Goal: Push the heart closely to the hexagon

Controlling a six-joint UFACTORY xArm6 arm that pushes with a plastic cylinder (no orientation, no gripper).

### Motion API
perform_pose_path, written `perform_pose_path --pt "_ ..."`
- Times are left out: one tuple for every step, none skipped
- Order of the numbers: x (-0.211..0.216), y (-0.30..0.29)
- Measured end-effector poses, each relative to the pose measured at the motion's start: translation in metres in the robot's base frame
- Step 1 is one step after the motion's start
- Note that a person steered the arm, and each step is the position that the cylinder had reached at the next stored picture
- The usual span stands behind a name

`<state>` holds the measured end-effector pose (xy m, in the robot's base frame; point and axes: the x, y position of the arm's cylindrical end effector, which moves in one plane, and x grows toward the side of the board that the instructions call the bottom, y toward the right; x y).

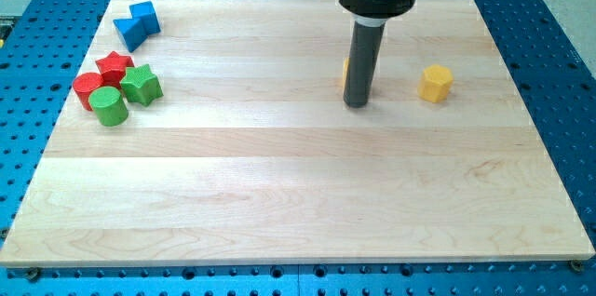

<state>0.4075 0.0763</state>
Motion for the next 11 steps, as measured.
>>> perform_pose_path --pt "-0.008 -0.04" --pt "-0.038 0.014" --pt "-0.014 0.083" --pt "0.017 0.011" --pt "0.017 0.011" --pt "0.011 0.072" --pt "-0.032 0.025" --pt "-0.088 -0.038" --pt "-0.151 -0.071" --pt "-0.208 -0.102" --pt "-0.214 -0.133"
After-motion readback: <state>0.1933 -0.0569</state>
